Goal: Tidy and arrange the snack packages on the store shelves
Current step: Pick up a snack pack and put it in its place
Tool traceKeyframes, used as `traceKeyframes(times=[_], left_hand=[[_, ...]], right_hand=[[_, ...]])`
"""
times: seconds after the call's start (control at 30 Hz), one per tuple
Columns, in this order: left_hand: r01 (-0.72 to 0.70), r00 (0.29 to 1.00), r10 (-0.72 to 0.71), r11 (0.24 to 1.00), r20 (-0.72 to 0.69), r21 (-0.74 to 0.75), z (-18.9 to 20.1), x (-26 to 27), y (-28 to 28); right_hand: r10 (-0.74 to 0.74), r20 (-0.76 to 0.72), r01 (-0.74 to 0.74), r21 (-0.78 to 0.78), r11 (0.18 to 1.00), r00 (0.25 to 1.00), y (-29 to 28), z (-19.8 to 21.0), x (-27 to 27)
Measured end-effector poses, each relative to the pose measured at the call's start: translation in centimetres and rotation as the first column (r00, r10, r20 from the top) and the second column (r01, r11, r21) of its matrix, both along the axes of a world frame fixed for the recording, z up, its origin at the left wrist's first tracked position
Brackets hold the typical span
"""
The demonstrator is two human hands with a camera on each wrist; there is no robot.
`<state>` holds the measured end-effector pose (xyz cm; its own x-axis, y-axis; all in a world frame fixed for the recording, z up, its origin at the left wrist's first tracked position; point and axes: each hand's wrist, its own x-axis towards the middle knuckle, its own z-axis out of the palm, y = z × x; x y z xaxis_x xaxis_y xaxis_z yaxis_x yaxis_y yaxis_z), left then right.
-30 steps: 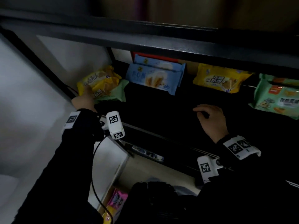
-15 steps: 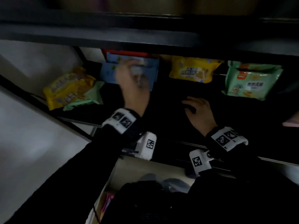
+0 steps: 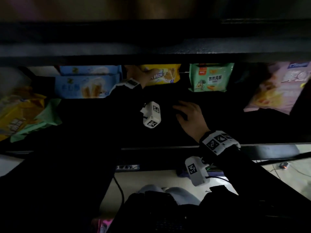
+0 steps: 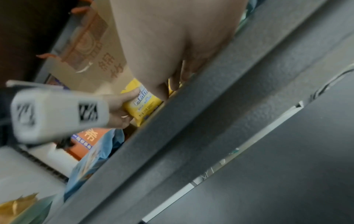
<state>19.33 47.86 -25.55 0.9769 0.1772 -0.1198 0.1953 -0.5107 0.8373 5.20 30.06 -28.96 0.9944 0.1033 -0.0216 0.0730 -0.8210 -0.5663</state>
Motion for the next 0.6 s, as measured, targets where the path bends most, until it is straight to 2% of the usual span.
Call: traceKeyframes(times=[0.13,0.2,0.27,0.3,0.33,0.47,0.6], left_hand=[[0.035,0.998,-0.036,0.999,0.057,0.017,-0.2,-2.6,0.5],[0.002,0.991,0.005,0.999,0.133,-0.049,-0.3,-4.7,1.1],[-0.003,0.990,0.032,0.980,0.140,-0.201,-0.5,-7.4,1.8],[0.004,0.992,0.031,0.960,0.122,-0.281,-0.8,-8.7,2.1],[0.016,0.995,0.018,0.942,0.099,-0.336,-1.2,-9.8,2.3],[0.019,1.000,-0.027,0.910,-0.012,-0.415,-2.4,-12.4,1.7],[-0.010,0.995,-0.041,0.873,-0.095,-0.488,-2.8,-13.0,1.9]], right_hand=[[-0.026,-0.007,0.027,0.042,0.999,1.000,-0.1,-0.4,0.1],[-0.113,-0.090,0.130,0.214,0.968,0.990,-0.1,-0.1,0.3],[-0.172,-0.211,0.258,0.502,0.826,0.962,0.0,0.5,0.5],[-0.186,-0.255,0.307,0.615,0.726,0.949,0.1,0.8,0.6],[-0.188,-0.279,0.331,0.669,0.665,0.942,0.2,1.1,0.8],[-0.153,-0.311,0.319,0.603,0.731,0.938,1.3,1.2,1.1],[-0.169,-0.309,0.332,0.612,0.718,0.936,1.4,0.9,1.4]])
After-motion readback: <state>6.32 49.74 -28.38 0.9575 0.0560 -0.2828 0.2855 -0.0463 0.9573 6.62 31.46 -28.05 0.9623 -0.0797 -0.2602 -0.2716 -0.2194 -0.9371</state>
